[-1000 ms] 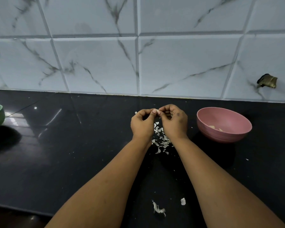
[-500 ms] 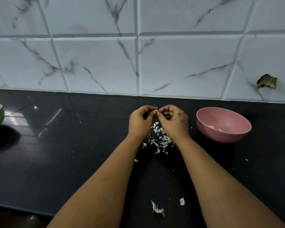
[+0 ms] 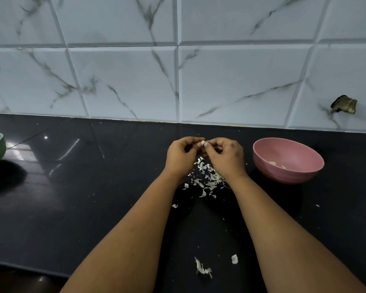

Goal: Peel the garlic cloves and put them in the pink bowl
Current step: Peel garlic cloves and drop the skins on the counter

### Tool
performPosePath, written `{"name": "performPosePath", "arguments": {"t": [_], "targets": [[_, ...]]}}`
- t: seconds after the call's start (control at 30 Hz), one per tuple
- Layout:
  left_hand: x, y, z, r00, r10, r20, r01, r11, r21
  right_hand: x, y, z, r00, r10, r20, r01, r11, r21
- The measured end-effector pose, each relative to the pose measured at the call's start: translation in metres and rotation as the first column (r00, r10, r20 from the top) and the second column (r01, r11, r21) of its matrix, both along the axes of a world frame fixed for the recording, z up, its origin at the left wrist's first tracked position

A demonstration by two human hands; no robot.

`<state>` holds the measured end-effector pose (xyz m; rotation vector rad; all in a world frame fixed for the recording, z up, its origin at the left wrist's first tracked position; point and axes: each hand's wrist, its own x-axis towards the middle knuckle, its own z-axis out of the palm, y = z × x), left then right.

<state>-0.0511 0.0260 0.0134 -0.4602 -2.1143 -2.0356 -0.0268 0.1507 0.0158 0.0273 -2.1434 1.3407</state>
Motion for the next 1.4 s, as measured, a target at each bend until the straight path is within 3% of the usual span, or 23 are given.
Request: {"name": "performPosePath", "arguments": {"t": [0.17, 0.37, 0.7, 0.93, 1.03, 1.13, 1.3, 1.4], "targets": [[0.003, 0.000, 0.002, 0.993, -0.090, 0.071, 0.081, 0.990, 0.117, -0.002, 0.003, -0.001, 0.999, 0.045, 0.021, -0.044, 0.997, -0.057], [0.002, 0.001, 0.002, 0.981, -0.155, 0.118, 0.139, 0.981, 0.132, 0.003, 0.004, 0.004, 0.995, 0.086, 0.058, -0.076, 0.985, -0.152], [0.002, 0.000, 0.002, 0.961, -0.237, 0.144, 0.205, 0.956, 0.209, 0.003, -0.002, 0.007, 0.994, 0.087, 0.065, -0.076, 0.984, -0.160], [0.002, 0.002, 0.002, 0.947, -0.270, 0.171, 0.226, 0.944, 0.238, -0.003, -0.002, 0.007, 0.994, 0.000, 0.105, 0.017, 0.987, -0.163], [-0.001, 0.002, 0.001, 0.951, -0.238, 0.199, 0.189, 0.953, 0.239, 0.000, 0.003, 0.006, 0.988, -0.086, 0.128, 0.094, 0.994, -0.059], [-0.003, 0.003, 0.000, 0.950, -0.237, 0.206, 0.187, 0.954, 0.235, -0.002, 0.008, 0.000, 0.987, -0.156, 0.027, 0.153, 0.985, 0.075], [-0.003, 0.003, -0.001, 0.954, -0.218, 0.205, 0.175, 0.962, 0.211, -0.005, 0.009, -0.002, 0.997, -0.041, -0.058, 0.038, 0.998, -0.048], [-0.003, 0.003, -0.002, 0.954, -0.228, 0.193, 0.187, 0.960, 0.208, -0.004, 0.003, 0.000, 0.996, 0.079, -0.026, -0.081, 0.994, -0.070]]}}
